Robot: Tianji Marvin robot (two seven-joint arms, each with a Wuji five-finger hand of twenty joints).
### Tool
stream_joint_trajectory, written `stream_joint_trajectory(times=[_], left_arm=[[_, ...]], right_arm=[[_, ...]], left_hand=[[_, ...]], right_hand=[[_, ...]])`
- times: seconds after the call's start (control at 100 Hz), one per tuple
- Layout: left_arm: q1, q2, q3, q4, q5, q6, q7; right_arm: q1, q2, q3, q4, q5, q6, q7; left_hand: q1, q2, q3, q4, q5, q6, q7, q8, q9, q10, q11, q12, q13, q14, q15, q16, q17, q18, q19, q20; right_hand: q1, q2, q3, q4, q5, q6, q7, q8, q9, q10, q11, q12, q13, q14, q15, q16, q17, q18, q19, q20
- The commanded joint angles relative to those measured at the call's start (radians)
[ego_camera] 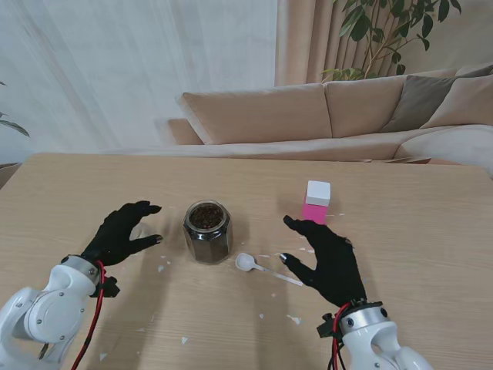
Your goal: Portion coffee beans from the glass jar into the coffee jar
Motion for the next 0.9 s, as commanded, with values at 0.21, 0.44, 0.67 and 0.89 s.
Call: stream_joint_trajectory(times=[0.21, 0.44, 0.67, 0.89], left_arm=[[0.142, -0.016, -0.048, -0.078, -0.121, -0.116, 0.002], [0.202, -0.026, -0.055, -0.079, -0.184, -0.225, 0.044], [0.231, -0.028, -0.041, -0.077, -0.207, -0.265, 0.057], [0.229, -0.028, -0.03, -0.078, -0.187, -0.263, 0.065]], right_arm=[[0.048, 0.02, 0.089, -0.041, -0.011, 0.083, 0.141], [0.14, 0.032, 0.127, 0.002, -0.017, 0.131, 0.234], [0.248, 0.047, 0.131, 0.074, -0.042, 0.147, 0.316], [0.353, 0.06, 0.107, 0.174, -0.049, 0.117, 0.371]], left_hand=[[0.03, 0.062, -0.075, 0.025, 0.028, -0.009, -0.049, -0.032, -0.006, 0.015, 0.029, -0.034, -0.029, -0.011, -0.017, -0.005, -0.013, -0.019, -0.029, -0.005], [0.038, 0.055, -0.085, 0.026, 0.041, -0.009, -0.046, -0.036, -0.002, 0.021, 0.038, -0.036, -0.029, -0.007, -0.014, -0.002, -0.013, -0.01, -0.034, -0.012], [0.043, 0.049, -0.09, 0.026, 0.05, -0.007, -0.045, -0.041, -0.002, 0.025, 0.042, -0.039, -0.029, -0.01, -0.015, -0.001, -0.012, -0.01, -0.039, -0.021], [0.043, 0.05, -0.093, 0.027, 0.05, -0.007, -0.044, -0.042, -0.001, 0.025, 0.045, -0.041, -0.029, -0.012, -0.016, -0.001, -0.011, -0.01, -0.044, -0.031]], right_hand=[[0.012, -0.007, 0.025, 0.023, 0.008, -0.017, 0.006, 0.017, 0.023, -0.005, -0.004, 0.005, 0.001, -0.005, -0.005, 0.004, -0.014, -0.001, -0.001, -0.001], [0.003, -0.012, 0.028, 0.031, 0.007, -0.023, 0.005, 0.024, 0.019, -0.01, -0.004, 0.007, -0.002, -0.008, -0.008, 0.001, -0.016, -0.003, 0.001, -0.007], [0.019, -0.031, 0.064, 0.073, 0.004, -0.037, 0.007, 0.037, 0.017, -0.023, -0.005, 0.007, 0.002, -0.01, -0.004, -0.001, -0.01, -0.004, 0.013, -0.013], [0.052, -0.086, 0.077, 0.09, -0.029, -0.063, -0.003, 0.043, -0.004, -0.059, -0.024, -0.008, -0.017, -0.024, -0.021, -0.013, -0.016, -0.013, 0.011, -0.024]])
